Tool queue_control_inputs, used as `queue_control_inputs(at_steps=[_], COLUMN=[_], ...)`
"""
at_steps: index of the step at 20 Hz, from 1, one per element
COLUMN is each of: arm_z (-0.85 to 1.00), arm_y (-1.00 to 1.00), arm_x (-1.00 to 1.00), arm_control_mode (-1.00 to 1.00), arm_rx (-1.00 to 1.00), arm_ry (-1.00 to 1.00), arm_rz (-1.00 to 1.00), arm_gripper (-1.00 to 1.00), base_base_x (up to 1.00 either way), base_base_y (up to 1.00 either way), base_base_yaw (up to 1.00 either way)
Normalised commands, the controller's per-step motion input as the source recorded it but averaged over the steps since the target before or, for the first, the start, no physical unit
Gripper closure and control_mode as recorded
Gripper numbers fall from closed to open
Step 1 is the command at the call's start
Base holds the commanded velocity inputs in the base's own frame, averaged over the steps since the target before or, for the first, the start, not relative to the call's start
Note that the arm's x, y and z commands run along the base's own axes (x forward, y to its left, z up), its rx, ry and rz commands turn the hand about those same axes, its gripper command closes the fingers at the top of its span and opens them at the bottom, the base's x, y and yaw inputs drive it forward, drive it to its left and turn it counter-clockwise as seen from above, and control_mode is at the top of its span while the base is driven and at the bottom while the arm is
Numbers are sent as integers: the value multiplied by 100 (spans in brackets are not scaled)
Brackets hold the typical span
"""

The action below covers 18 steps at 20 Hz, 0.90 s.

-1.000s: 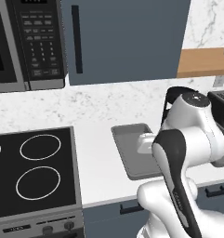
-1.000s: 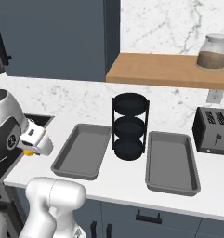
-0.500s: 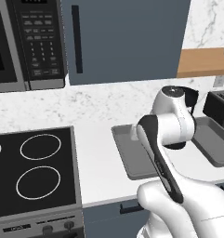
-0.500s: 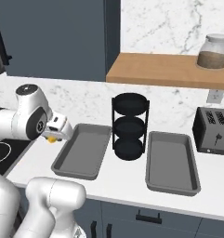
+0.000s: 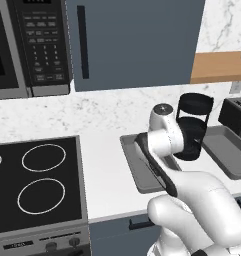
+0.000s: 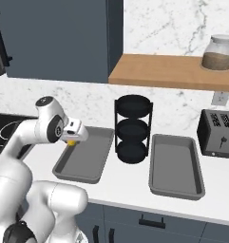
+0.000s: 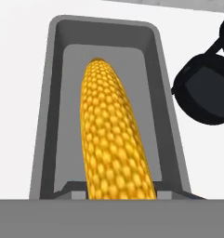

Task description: Place one corn and one fish in each tupperware on the nearby counter, to pack two identical lunches.

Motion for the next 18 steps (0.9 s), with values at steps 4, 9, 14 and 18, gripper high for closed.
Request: queue_control_inputs(at_steps=[4,9,14,18], arm_z=[-40,-37,-41,-29], arm_y=[-17,-5,-1,0], arm_x=[66,56,32,30], arm_control_mode=[-100,-100,-100,-100], arm_rx=[-1,0,0,0], arm_ry=[0,0,0,0], arm_rz=[0,0,0,0], arm_gripper=[100,100,100,100], base_base_x=[0,0,0,0], base_base_y=[0,0,0,0], base_base_yaw=[0,0,0,0])
